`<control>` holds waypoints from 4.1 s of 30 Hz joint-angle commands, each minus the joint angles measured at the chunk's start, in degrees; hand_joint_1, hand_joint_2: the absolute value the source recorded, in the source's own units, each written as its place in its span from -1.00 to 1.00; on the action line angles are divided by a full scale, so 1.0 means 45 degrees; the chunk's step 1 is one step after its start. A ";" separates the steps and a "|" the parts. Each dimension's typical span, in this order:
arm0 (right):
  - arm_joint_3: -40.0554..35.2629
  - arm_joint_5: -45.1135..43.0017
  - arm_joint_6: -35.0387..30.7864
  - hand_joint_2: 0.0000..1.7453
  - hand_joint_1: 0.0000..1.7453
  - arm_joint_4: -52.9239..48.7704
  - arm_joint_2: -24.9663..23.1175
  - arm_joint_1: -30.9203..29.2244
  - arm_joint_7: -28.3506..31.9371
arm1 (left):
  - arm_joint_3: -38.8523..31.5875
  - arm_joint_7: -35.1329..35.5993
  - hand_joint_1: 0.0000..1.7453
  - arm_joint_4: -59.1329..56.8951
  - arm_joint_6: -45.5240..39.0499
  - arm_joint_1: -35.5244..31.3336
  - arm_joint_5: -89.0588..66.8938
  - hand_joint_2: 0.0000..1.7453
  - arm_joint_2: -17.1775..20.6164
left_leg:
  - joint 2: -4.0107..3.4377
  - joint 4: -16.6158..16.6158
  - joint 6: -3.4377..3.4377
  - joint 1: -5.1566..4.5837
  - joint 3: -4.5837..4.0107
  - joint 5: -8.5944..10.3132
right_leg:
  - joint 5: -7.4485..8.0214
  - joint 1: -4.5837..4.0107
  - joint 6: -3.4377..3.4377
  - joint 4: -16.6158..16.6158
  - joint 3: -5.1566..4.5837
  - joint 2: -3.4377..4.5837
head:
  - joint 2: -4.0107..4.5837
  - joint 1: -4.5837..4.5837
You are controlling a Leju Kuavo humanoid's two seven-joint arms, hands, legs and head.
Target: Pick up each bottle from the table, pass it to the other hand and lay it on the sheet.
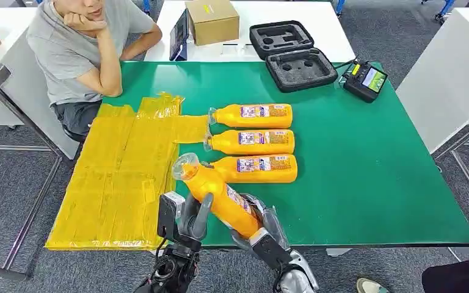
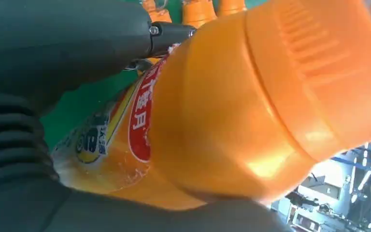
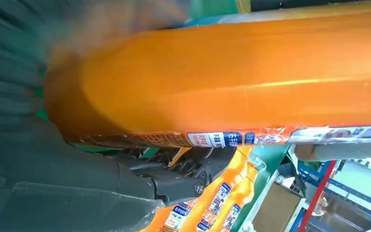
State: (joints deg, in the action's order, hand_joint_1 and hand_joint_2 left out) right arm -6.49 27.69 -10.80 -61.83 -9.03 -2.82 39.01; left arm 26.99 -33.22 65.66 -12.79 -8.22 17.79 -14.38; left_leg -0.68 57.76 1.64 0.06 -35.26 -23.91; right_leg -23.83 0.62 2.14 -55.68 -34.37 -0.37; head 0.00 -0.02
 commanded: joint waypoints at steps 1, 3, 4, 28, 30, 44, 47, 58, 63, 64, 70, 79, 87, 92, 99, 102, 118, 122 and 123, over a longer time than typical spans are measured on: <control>-0.0890 -0.0133 0.0362 1.00 1.00 0.0738 0.0072 -0.0423 -0.0011 | 0.0468 0.0003 -1.00 -0.0874 0.0196 -0.0417 0.0041 1.00 0.0111 | 0.0005 -0.0011 -0.0018 0.0006 0.0051 -0.0017 | -0.0015 -0.0004 -0.0016 0.0008 0.0048 0.0011 | 0.0000 0.0000; -0.0890 -0.0133 0.0362 1.00 1.00 0.0738 0.0072 -0.0423 -0.0011 | 0.0468 0.0003 -1.00 -0.0874 0.0196 -0.0417 0.0041 1.00 0.0111 | 0.0005 -0.0010 -0.0018 0.0007 0.0050 -0.0018 | -0.0017 -0.0005 -0.0016 0.0008 0.0048 0.0009 | 0.0000 0.0000; -0.0845 -0.0237 0.0415 1.00 1.00 0.0732 0.0069 -0.0426 -0.0002 | 0.0471 -0.0003 -1.00 -0.0862 0.0187 -0.0405 0.0037 1.00 0.0116 | 0.0004 -0.0011 -0.0016 0.0005 0.0044 -0.0015 | -0.0014 -0.0003 -0.0014 0.0009 0.0042 0.0009 | 0.0000 0.0000; -0.1132 -0.0966 0.1131 1.00 0.76 0.1018 0.0165 -0.0919 0.0061 | 0.0721 -0.0482 -1.00 -0.0821 -0.0525 -0.0257 -0.0286 1.00 0.0217 | -0.0014 -0.0010 -0.0016 0.0005 0.0038 -0.0016 | -0.0008 -0.0004 -0.0014 0.0008 0.0036 0.0028 | 0.0000 0.0000; -0.1221 -0.0990 0.1138 1.00 0.76 0.1109 0.0177 -0.0977 0.0064 | 0.0728 -0.0525 -1.00 -0.0754 -0.0573 -0.0233 -0.0357 1.00 0.0236 | -0.0007 -0.0011 -0.0018 0.0005 0.0047 -0.0017 | -0.0012 -0.0003 -0.0016 0.0007 0.0044 0.0022 | 0.0000 0.0000; -0.1297 -0.1010 0.1014 1.00 0.62 0.1159 0.0241 -0.1037 0.0094 | 0.0725 -0.0556 1.00 -0.0670 -0.0429 -0.0275 -0.0360 1.00 0.0334 | -0.0008 -0.0010 -0.0015 0.0003 0.0028 -0.0012 | -0.0008 -0.0001 -0.0013 0.0005 0.0027 0.0018 | 0.0000 0.0005; -0.1289 -0.1029 0.0964 1.00 -0.14 0.1209 0.0249 -0.1082 0.0093 | 0.0786 -0.0392 1.00 -0.0679 -0.0183 -0.0367 -0.0212 1.00 0.0311 | -0.0007 -0.0007 -0.0019 0.0007 0.0039 -0.0017 | -0.0012 -0.0005 -0.0017 0.0006 0.0040 0.0020 | 0.0000 0.0005; -0.1210 -0.0884 0.0617 1.00 -1.00 0.1052 0.0185 -0.0959 0.0045 | 0.0864 -0.0020 1.00 -0.0262 0.0112 -0.0288 -0.0127 1.00 0.0498 | -0.0004 -0.0008 -0.0019 0.0006 0.0042 -0.0019 | -0.0016 -0.0004 -0.0017 0.0005 0.0043 0.0015 | 0.0000 0.0000; -0.1260 -0.0724 0.0562 1.00 -1.00 0.0829 0.0128 -0.0826 -0.0056 | 0.0191 -0.0228 1.00 0.0341 -0.1033 -0.0444 -0.1075 1.00 0.0756 | -0.0006 -0.0005 -0.0026 0.0009 0.0050 -0.0024 | -0.0020 -0.0007 -0.0024 -0.0001 0.0048 0.0022 | 0.0000 0.0000; -0.1259 -0.0712 0.0561 1.00 -1.00 0.0817 0.0120 -0.0809 -0.0064 | 0.0068 -0.0239 1.00 0.0441 -0.1098 -0.0451 -0.1162 1.00 0.0796 | -0.0007 -0.0003 -0.0023 0.0008 0.0035 -0.0018 | -0.0013 -0.0006 -0.0021 -0.0003 0.0031 0.0020 | 0.0000 0.0000; -0.1248 -0.0717 0.0494 1.00 -1.00 0.0742 0.0148 -0.0686 -0.0027 | -0.0465 -0.0394 1.00 0.0723 -0.1609 -0.0455 -0.1674 1.00 0.0975 | -0.0001 -0.0005 -0.0022 0.0008 0.0042 -0.0017 | -0.0016 -0.0007 -0.0020 -0.0001 0.0039 0.0013 | 0.0000 0.0000; -0.1055 -0.1045 0.0499 1.00 -1.00 0.0937 0.0074 -0.0709 0.0219 | -0.1114 -0.0816 0.98 0.1550 -0.2929 -0.0636 -0.3924 1.00 0.1689 | -0.0007 -0.0006 -0.0018 0.0008 0.0025 -0.0005 | -0.0008 -0.0006 -0.0017 0.0000 0.0022 0.0014 | 0.0000 0.0000; -0.1265 -0.1655 0.0420 1.00 -1.00 0.0832 0.0176 -0.0596 0.0219 | -0.2338 0.0318 1.00 0.1320 -0.4405 -0.2387 -0.9046 1.00 0.3077 | 0.0001 0.0001 -0.0031 0.0018 0.0029 0.0000 | -0.0010 -0.0016 -0.0027 -0.0012 0.0022 0.0009 | 0.0000 0.0000; -0.1473 -0.1884 0.0314 1.00 -1.00 0.0874 0.0241 -0.0650 0.0219 | -0.2190 0.0714 1.00 -0.0542 -0.3831 -0.3661 -1.0013 1.00 0.3605 | 0.0030 -0.0012 -0.0034 0.0019 0.0038 0.0025 | -0.0006 -0.0017 -0.0024 -0.0002 0.0036 -0.0019 | 0.0000 0.0000; -0.1559 -0.2045 0.0430 1.00 -1.00 0.0891 0.0300 -0.0732 0.0219 | -0.2019 0.0896 1.00 -0.1077 -0.2048 -0.3911 -0.8947 1.00 0.4053 | 0.0018 -0.0012 -0.0011 0.0005 0.0024 0.0036 | -0.0004 -0.0003 -0.0015 -0.0006 0.0023 -0.0023 | 0.0000 0.0005; -0.1899 -0.2242 0.0411 1.00 -1.00 0.1228 0.0392 -0.1003 0.0219 | -0.1750 0.0850 1.00 -0.0937 -0.3197 -0.3445 -1.0293 1.00 0.4506 | -0.0016 -0.0009 -0.0022 0.0010 0.0053 0.0015 | -0.0011 -0.0006 -0.0024 -0.0006 0.0045 0.0013 | 0.0000 0.0005; -0.2851 -0.2895 0.0436 1.00 -1.00 0.1747 0.0654 -0.1608 0.0219 | -0.1879 0.3396 1.00 -0.3444 -0.5441 -0.3583 -1.6684 1.00 0.5866 | -0.0024 -0.0025 -0.0026 0.0016 0.0062 0.0019 | -0.0008 -0.0011 -0.0028 0.0006 0.0050 0.0020 | 0.0000 0.0005; -0.3011 -0.2959 0.0276 1.00 -1.00 0.1730 0.0732 -0.1655 0.0219 | -0.2077 0.3626 1.00 -0.4468 -0.5601 -0.3980 -1.7364 1.00 0.5958 | -0.0011 -0.0010 -0.0021 0.0016 0.0030 0.0027 | -0.0005 -0.0013 -0.0023 -0.0005 0.0020 0.0001 | 0.0000 0.0005; -0.3066 -0.2967 0.0262 1.00 -1.00 0.1668 0.0755 -0.1638 0.0219 | -0.2089 0.3738 1.00 -0.4646 -0.5693 -0.4046 -1.7588 1.00 0.6006 | 0.0000 -0.0009 -0.0013 0.0012 0.0007 0.0036 | -0.0001 -0.0010 -0.0016 -0.0006 -0.0001 -0.0016 | 0.0000 0.0005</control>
State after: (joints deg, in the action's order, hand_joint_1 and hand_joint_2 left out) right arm -17.11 14.93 -8.94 -57.64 -7.04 -7.54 40.02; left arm 18.36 -17.84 57.73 -37.13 -21.75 -57.46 10.09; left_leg -0.70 57.76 1.64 0.09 -35.35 -23.72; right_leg -23.81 0.59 2.11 -55.74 -34.50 -0.47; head 0.00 0.00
